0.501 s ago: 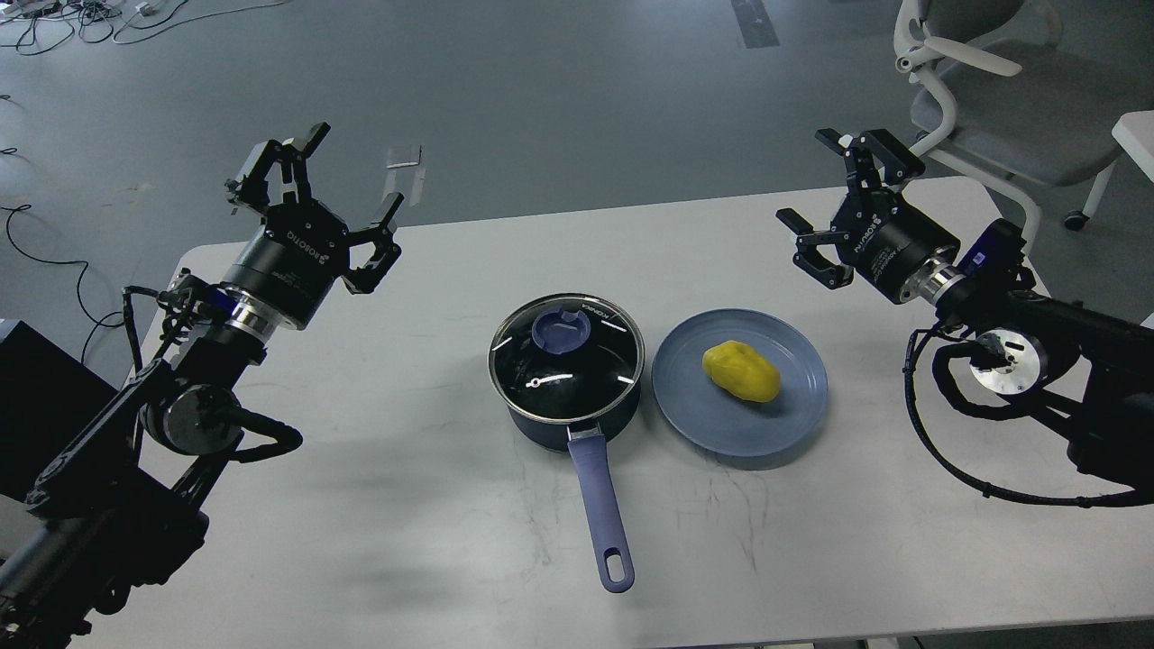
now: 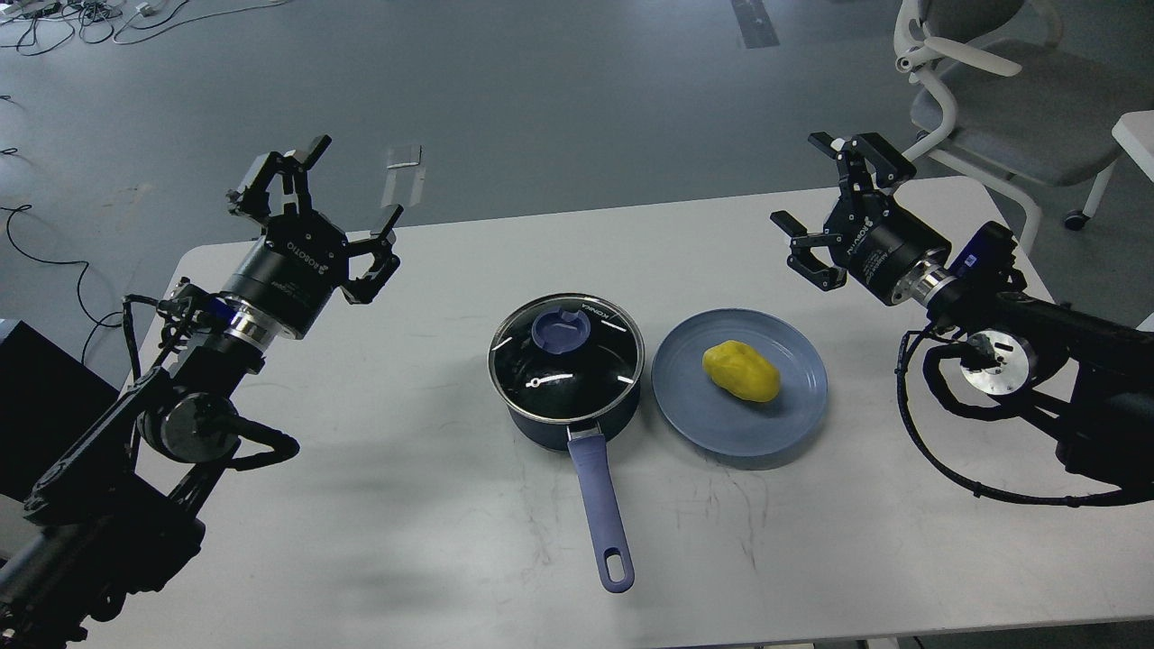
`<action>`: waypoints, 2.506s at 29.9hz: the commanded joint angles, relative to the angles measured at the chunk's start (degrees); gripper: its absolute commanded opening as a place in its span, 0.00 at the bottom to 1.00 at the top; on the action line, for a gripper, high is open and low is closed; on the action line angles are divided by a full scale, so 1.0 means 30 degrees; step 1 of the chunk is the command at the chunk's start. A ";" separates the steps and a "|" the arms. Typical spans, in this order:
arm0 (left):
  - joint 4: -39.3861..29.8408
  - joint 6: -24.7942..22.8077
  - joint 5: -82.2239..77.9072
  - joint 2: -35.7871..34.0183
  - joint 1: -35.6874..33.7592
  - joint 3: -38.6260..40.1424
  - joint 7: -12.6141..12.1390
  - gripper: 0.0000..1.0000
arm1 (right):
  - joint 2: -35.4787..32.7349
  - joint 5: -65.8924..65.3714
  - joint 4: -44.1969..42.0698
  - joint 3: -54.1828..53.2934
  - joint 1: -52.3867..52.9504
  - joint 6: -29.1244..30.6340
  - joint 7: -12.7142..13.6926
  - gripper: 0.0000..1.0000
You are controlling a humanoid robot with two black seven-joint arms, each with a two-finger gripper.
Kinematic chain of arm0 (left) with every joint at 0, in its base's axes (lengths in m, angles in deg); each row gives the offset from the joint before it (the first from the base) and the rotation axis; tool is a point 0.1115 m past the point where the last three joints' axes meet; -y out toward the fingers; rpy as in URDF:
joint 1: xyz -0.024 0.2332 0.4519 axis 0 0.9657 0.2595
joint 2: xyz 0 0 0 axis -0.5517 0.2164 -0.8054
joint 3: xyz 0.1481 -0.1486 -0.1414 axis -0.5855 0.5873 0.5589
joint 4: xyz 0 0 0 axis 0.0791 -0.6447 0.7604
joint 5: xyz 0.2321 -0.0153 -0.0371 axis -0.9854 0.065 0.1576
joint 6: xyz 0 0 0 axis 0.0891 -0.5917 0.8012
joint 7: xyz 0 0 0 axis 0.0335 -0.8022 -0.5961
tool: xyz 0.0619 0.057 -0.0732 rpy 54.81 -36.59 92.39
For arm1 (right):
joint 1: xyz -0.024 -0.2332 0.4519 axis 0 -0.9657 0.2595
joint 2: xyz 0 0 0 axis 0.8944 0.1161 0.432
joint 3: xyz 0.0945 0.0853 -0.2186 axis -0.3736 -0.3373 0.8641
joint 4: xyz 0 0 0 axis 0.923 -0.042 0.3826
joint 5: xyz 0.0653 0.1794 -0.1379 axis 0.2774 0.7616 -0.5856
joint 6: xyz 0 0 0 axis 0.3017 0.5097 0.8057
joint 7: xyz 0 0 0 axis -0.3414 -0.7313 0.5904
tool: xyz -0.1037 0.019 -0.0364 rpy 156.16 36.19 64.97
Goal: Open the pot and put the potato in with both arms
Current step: 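Raise the left gripper and open it above the table, then move the left gripper over the saucepan and lower onto the lid knob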
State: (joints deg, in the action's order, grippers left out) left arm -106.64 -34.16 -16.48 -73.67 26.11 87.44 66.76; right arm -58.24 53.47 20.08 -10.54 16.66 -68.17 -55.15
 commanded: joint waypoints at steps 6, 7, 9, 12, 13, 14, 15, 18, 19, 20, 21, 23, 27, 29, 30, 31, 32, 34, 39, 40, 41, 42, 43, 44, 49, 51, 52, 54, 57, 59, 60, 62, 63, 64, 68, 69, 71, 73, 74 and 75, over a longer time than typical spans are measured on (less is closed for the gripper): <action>0.0606 -0.0080 0.0188 -0.0483 0.0086 -0.0106 -0.0001 0.98 | -0.0028 -0.0033 -0.0001 0.0335 0.0003 -0.0003 0.0001 1.00; 0.0577 -0.0138 0.0188 -0.0512 0.0145 -0.0106 0.0028 0.98 | 0.0001 -0.0033 0.0028 0.0512 0.0033 -0.0003 0.0001 1.00; 0.0518 -0.0110 0.0188 -0.0425 0.0204 -0.0106 0.0292 0.98 | 0.0001 -0.0033 0.0087 0.0952 0.0092 0.0027 0.0001 1.00; 0.0430 -0.0139 0.0218 -0.0336 0.0204 -0.0077 0.0410 0.98 | 0.0030 -0.0033 0.0087 0.1041 0.0004 0.0173 0.0001 1.00; 0.0372 -0.0226 0.0189 -0.0336 0.0204 -0.0106 0.0439 0.98 | 0.0030 -0.0033 0.0087 0.1041 -0.0025 0.0173 0.0001 1.00; 0.0168 -0.0488 0.0101 -0.0365 0.0204 -0.0106 0.0439 0.98 | 0.0030 -0.0033 0.0087 0.1041 -0.0025 0.0173 0.0001 1.00; 0.0050 -0.0635 0.0014 -0.0366 0.0204 -0.0106 0.0439 0.98 | 0.0030 -0.0033 0.0087 0.1041 -0.0054 0.0202 0.0001 1.00; -0.0478 -0.0754 -0.0222 -0.0454 0.0204 -0.0135 0.0439 0.98 | 0.0001 -0.0033 0.0029 0.1071 -0.0055 0.0583 0.0001 1.00; -0.0855 -0.0638 -0.0744 -0.0483 0.0204 -0.0164 0.0439 0.98 | 0.0030 -0.0033 0.0000 0.1071 -0.0055 0.0699 0.0001 1.00; -0.1265 -0.0608 -0.1619 -0.0570 0.0204 -0.0135 0.0439 0.98 | 0.0030 -0.0033 -0.0001 0.1071 -0.0055 0.0700 0.0001 1.00; -0.1501 -0.0608 -0.2208 -0.0658 0.0175 -0.0135 0.0439 0.98 | 0.0030 -0.0033 -0.0001 0.1071 -0.0055 0.0671 0.0001 1.00; -0.2843 -0.0579 -0.5361 -0.1416 -0.0029 -0.0018 0.0439 0.98 | 0.0001 -0.0033 -0.0001 0.1041 -0.0084 0.0642 0.0001 1.00; -0.4605 -0.0549 -0.9763 -0.2414 -0.0936 -0.0017 0.0410 0.98 | 0.0030 -0.0033 -0.0001 0.1041 -0.0084 0.0583 0.0001 1.00; -0.5544 -0.0549 -1.2605 -0.2943 -0.1523 -0.0018 0.0410 0.98 | 0.0030 -0.0033 -0.0001 0.1041 -0.0084 0.0554 0.0001 1.00; -0.6040 -0.0549 -1.4383 -0.3089 -0.1902 -0.0047 0.0410 0.98 | 0.0001 -0.0033 -0.0001 0.1041 -0.0113 0.0554 0.0001 1.00; -0.6248 -0.0520 -1.5329 -0.3119 -0.2167 -0.0076 0.0410 0.98 | 0.0001 -0.0033 -0.0001 0.1041 -0.0142 0.0554 0.0001 1.00; -0.6424 -0.0549 -1.6238 -0.3120 -0.2430 -0.0106 0.0410 0.98 | 0.0030 -0.0033 -0.0001 0.1041 -0.0171 0.0554 0.0001 1.00; -0.7155 -0.0520 -1.9949 -0.3004 -0.3162 -0.0135 0.0439 0.98 | 0.0001 -0.0033 -0.0001 0.1041 -0.0230 0.0525 0.0001 1.00; -0.7451 -0.0491 -2.5695 -0.2391 -0.4683 -0.1474 0.0730 0.98 | -0.0116 -0.0033 -0.0001 0.1012 -0.0406 0.0554 0.0001 1.00; -0.7335 -0.0374 -2.7160 -0.1894 -0.5385 -0.2585 0.1022 0.98 | -0.0174 -0.0033 -0.0001 0.1012 -0.0464 0.0554 0.0001 1.00; -0.7247 -0.0228 -2.7871 -0.1802 -0.5682 -0.3205 0.1170 0.98 | -0.0204 -0.0033 -0.0001 0.1012 -0.0494 0.0554 0.0001 1.00; -0.7188 0.0266 -2.9154 -0.1627 -0.6120 -0.4429 0.1432 0.98 | -0.0233 -0.0033 -0.0001 0.1012 -0.0581 0.0583 0.0001 1.00; -0.7013 0.0909 -3.0269 -0.1567 -0.6443 -0.5457 0.1580 0.98 | -0.0262 -0.0033 -0.0001 0.0925 -0.0756 0.0612 0.0001 1.00; -0.7011 0.0916 -3.0280 -0.1567 -0.6447 -0.5467 0.1582 0.98 | -0.0263 -0.0033 -0.0001 0.0924 -0.0758 0.0612 0.0001 1.00; -0.5227 0.1912 -3.3002 -0.0103 -0.6828 -0.7283 0.1611 0.98 | -0.0585 -0.0033 0.0029 0.0865 -0.1226 0.0671 0.0001 1.00; -0.4611 0.1941 -3.3560 0.0044 -0.6740 -0.7517 0.1611 0.98 | -0.0585 -0.0033 0.0029 0.0749 -0.1402 0.0671 0.0001 1.00; -0.4406 0.2028 -3.3678 0.0219 -0.6740 -0.7837 0.1640 0.98 | -0.0585 -0.0033 0.0029 0.0719 -0.1431 0.0671 0.0001 1.00; -0.3793 0.2175 -3.3737 0.0482 -0.6740 -0.8335 0.1669 0.98 | -0.0585 -0.0033 0.0029 0.0719 -0.1460 0.0642 0.0001 1.00; -0.3204 0.2497 -3.3825 0.0805 -0.6623 -0.8631 0.1786 0.98 | -0.0585 -0.0033 0.0058 0.0690 -0.1431 0.0642 0.0001 1.00; -0.2912 0.2615 -3.3825 0.1068 -0.6506 -0.8661 0.1787 0.98 | -0.0585 -0.0033 0.0029 0.0690 -0.1431 0.0642 0.0001 1.00; -0.2852 0.2644 -3.3854 0.1128 -0.6418 -0.8748 0.1787 0.98 | -0.0585 -0.0033 0.0029 0.0690 -0.1431 0.0642 0.0001 1.00; -0.2793 0.2732 -3.3854 0.1157 -0.6330 -0.8981 0.1758 0.98 | -0.0585 -0.0033 0.0058 0.0690 -0.1460 0.0642 0.0001 1.00; -0.2764 0.2848 -3.3854 0.1187 -0.6271 -0.9012 0.1786 0.98 | -0.0585 -0.0033 0.0058 0.0690 -0.1461 0.0642 0.0001 1.00; -0.2734 0.2907 -3.3854 0.1187 -0.6271 -0.9012 0.1787 0.98 | -0.0585 -0.0033 0.0087 0.0690 -0.1461 0.0642 0.0001 1.00; -0.2090 0.3405 -3.4263 0.1392 -0.6067 -0.9217 0.1787 0.98 | -0.0585 -0.0033 0.0087 0.0690 -0.1461 0.0642 0.0001 1.00; -0.2031 0.3435 -3.4294 0.1421 -0.5950 -0.9217 0.1787 0.98 | -0.0585 -0.0033 0.0087 0.0719 -0.1461 0.0642 0.0001 1.00; -0.1711 0.3552 -3.4352 0.1450 -0.5745 -0.9217 0.1787 0.98 | -0.0585 -0.0033 0.0087 0.0719 -0.1461 0.0642 0.0001 1.00; -0.1621 0.3698 -3.4353 0.1538 -0.5598 -0.9217 0.1787 0.98 | -0.0585 -0.0033 0.0087 0.0690 -0.1461 0.0642 0.0001 1.00; -0.1621 0.3728 -3.4353 0.1568 -0.5481 -0.9217 0.1787 0.98 | -0.0585 -0.0033 0.0087 0.0690 -0.1461 0.0642 0.0001 1.00; -0.1650 0.3728 -3.4353 0.1568 -0.5422 -0.9217 0.1787 0.98 | -0.0585 -0.0033 0.0087 0.0690 -0.1461 0.0642 0.0001 1.00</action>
State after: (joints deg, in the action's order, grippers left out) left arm -111.73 -23.26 -119.51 -69.15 9.18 59.79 72.11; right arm -60.01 53.39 20.34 -8.44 12.28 -66.25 -55.15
